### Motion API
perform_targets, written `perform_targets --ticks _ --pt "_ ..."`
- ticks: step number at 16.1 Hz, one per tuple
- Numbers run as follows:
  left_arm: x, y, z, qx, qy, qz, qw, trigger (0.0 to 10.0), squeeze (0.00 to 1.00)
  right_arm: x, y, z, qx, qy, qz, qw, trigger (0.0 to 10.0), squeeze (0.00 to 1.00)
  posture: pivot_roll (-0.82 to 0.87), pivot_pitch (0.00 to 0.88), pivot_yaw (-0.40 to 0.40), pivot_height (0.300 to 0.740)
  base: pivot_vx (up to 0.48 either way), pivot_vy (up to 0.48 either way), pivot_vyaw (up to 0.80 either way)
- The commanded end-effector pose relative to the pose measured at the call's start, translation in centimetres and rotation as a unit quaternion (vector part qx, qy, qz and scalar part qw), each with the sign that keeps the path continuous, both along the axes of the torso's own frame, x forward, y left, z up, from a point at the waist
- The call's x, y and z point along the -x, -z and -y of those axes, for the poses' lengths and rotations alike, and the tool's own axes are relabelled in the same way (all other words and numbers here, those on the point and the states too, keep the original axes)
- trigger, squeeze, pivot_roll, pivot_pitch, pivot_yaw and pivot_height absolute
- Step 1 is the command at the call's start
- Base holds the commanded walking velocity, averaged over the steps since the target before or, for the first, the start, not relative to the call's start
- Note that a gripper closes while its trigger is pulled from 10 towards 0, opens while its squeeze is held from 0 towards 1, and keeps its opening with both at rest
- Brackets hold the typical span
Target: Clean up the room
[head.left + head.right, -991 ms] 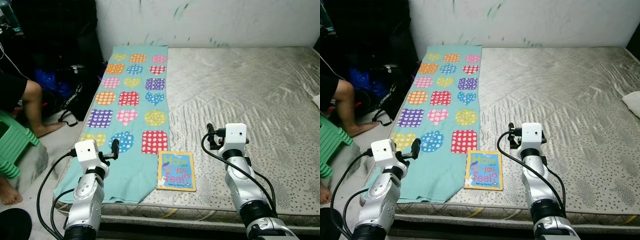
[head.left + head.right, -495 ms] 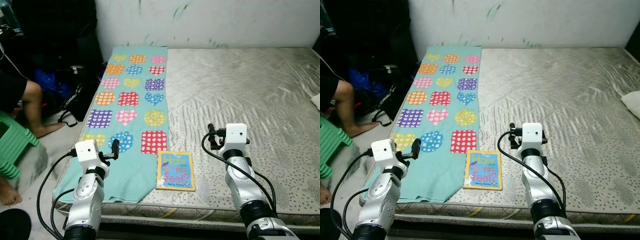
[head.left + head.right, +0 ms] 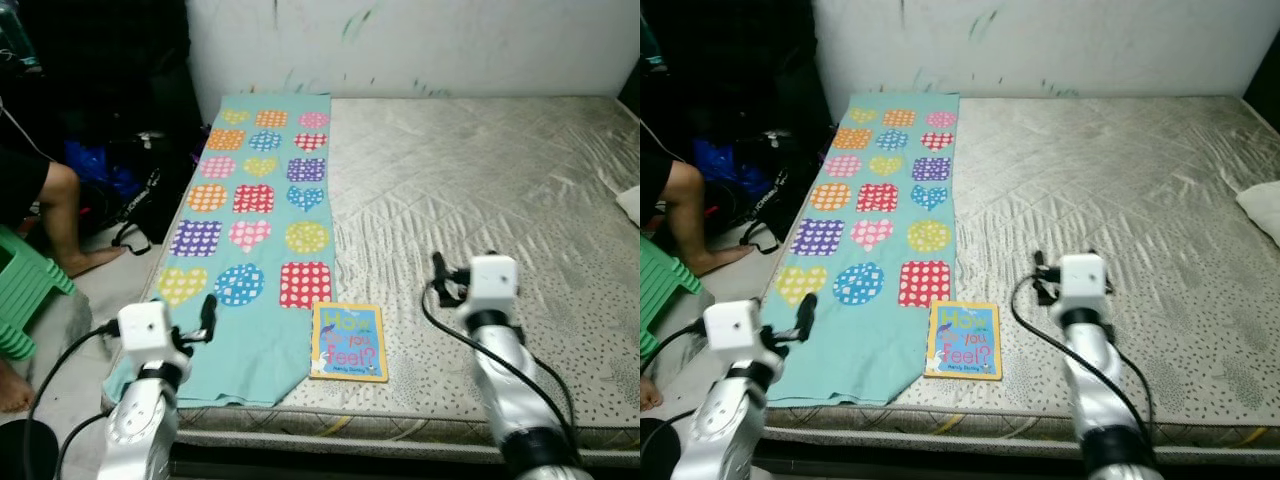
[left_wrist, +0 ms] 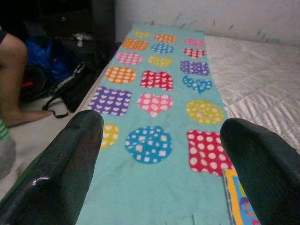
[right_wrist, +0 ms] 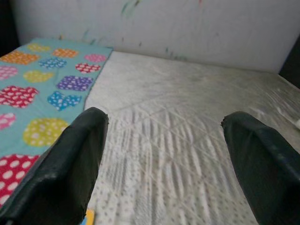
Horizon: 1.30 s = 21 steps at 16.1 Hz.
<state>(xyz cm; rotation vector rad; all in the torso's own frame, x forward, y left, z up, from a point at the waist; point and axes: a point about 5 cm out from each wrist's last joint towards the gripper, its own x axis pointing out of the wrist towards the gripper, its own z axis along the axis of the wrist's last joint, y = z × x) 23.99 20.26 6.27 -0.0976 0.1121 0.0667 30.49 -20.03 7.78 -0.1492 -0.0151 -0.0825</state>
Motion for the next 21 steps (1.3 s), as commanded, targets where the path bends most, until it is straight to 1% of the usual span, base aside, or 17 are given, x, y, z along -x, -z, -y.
perform_targets --ticks 1,2,3,6,8,11,17,21 --pt "0.3 -0.1 -0.7 -0.006 -0.009 -0.006 1.0 10.0 0.0 0.4 0.1 0.4 -0.001 0.003 -0.01 1.0 10.0 0.0 -0.08 0.0 0.033 0.74 0.0 0.0 -0.43" --pt "0.3 -0.1 -0.8 -0.006 -0.01 -0.008 1.0 10.0 0.0 0.5 0.2 0.5 0.003 0.003 -0.014 1.0 10.0 0.0 -0.08 0.0 0.033 0.74 0.0 0.0 -0.43" --pt "0.2 -0.3 -0.7 -0.008 -0.008 -0.009 1.0 10.0 0.0 0.7 0.4 0.7 -0.009 0.01 -0.021 1.0 10.0 0.0 -0.09 0.0 0.037 0.74 0.0 0.0 -0.8" --pt "-0.2 -0.6 -0.3 -0.007 -0.001 -0.007 1.0 10.0 0.0 0.3 -0.2 0.4 -0.007 0.008 -0.014 1.0 10.0 0.0 -0.09 0.0 0.044 0.74 0.0 0.0 -0.8" --pt "-0.3 -0.7 0.1 0.005 0.005 -0.007 1.0 10.0 0.0 0.2 -0.4 0.3 -0.008 0.008 -0.015 1.0 10.0 0.0 -0.09 0.0 0.042 0.74 0.0 0.0 -0.8" --pt "-0.3 -0.6 0.0 0.016 0.002 -0.01 1.0 10.0 0.0 0.1 -0.5 0.2 -0.008 0.005 -0.016 1.0 10.0 0.0 -0.08 0.0 0.038 0.74 0.0 0.0 -0.8" --pt "-0.5 -0.5 0.2 0.016 0.006 -0.015 1.0 10.0 0.0 -0.2 -0.7 0.1 -0.007 0.007 -0.015 1.0 10.0 0.0 -0.09 0.0 0.039 0.74 0.0 0.0 -0.8" --pt "-0.5 -0.5 0.1 0.016 0.005 -0.016 1.0 10.0 0.0 -0.2 -0.7 0.4 -0.006 0.013 -0.015 1.0 10.0 0.0 -0.09 0.0 0.04 0.74 0.0 0.0 -0.8"
